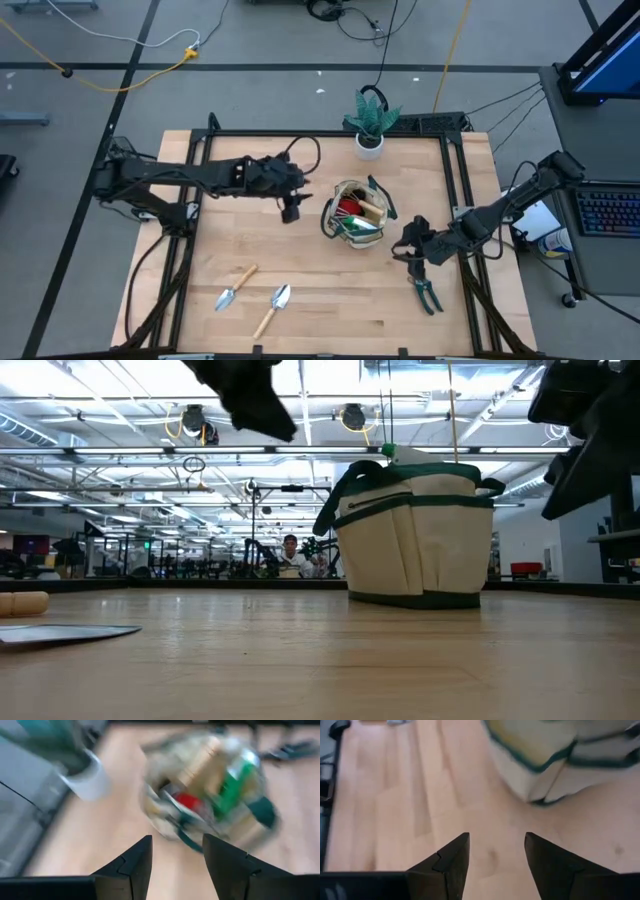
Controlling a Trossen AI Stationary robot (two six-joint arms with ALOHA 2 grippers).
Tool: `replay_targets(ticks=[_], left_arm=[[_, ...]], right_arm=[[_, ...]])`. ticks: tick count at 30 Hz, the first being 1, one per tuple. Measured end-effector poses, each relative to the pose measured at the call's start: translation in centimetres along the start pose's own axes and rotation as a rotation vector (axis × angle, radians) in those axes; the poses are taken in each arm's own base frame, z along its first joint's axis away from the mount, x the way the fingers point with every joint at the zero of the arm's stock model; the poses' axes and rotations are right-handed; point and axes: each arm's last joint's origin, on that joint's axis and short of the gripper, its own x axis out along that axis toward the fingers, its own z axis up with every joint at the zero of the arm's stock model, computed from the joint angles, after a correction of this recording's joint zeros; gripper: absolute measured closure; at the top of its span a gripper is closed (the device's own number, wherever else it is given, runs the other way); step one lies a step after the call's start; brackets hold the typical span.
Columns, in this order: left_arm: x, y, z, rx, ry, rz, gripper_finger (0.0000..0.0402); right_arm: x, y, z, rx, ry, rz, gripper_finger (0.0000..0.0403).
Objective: Pick & Place Garden tools in Gardening bag
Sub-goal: Put the left brown trowel into the gardening bag
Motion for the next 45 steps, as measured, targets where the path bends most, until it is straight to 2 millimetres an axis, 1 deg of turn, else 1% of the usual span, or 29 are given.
replay_targets(ticks=[2,5,10,16,20,23,26,29,32,34,40,45], left_arm=[[-0.2,-0.6,-0.8,-0.053,0.084,-0.082,0.0224],[-0.5,-2.2,-2.2,-0.107,0.233,-0.169,0.0225],[-1.4,-5.2,-4.0,-0.183,0.426,-0.171,0.0225],[-3.0,-8.6,-5.3,-0.311,0.54,-0.163,0.0225],[-3.8,-10.6,-5.9,-0.351,0.556,-0.161,0.0225],[-4.4,-11.7,-6.5,-0.398,0.563,-0.128,0.0225],[-4.3,-12.4,-8.3,-0.483,0.608,-0.062,0.0225],[-4.1,-13.0,-10.8,-0.56,0.673,-0.003,0.0225],[-3.6,-13.3,-13.4,-0.612,0.742,0.015,0.0225],[-3.2,-13.3,-14.6,-0.642,0.776,0.002,0.0225],[-2.3,-13.0,-17.4,-0.69,0.81,0.007,0.0225],[-1.8,-13.0,-18.4,-0.705,0.786,-0.025,0.0225]], right_arm=[[0.0,-0.1,0.1,-0.022,-0.029,-0.025,0.0222],[0.0,-0.1,0.2,-0.053,-0.059,-0.055,0.0219],[0.0,-0.3,0.4,-0.116,-0.103,-0.106,0.0216],[0.0,-0.2,0.5,-0.121,-0.13,-0.113,0.0216],[-0.1,0.0,0.7,-0.142,-0.143,-0.1,0.0217],[-0.1,0.1,0.8,-0.156,-0.158,-0.087,0.0217],[-0.1,0.2,0.9,-0.173,-0.163,-0.084,0.0216],[-0.1,0.2,0.9,-0.179,-0.164,-0.083,0.0216],[-0.1,0.2,0.9,-0.179,-0.165,-0.083,0.0216],[-0.1,0.2,0.9,-0.178,-0.167,-0.081,0.0216],[-0.1,0.3,1.0,-0.172,-0.177,-0.072,0.0216],[-0.1,0.4,1.1,-0.165,-0.187,-0.06,0.0217]])
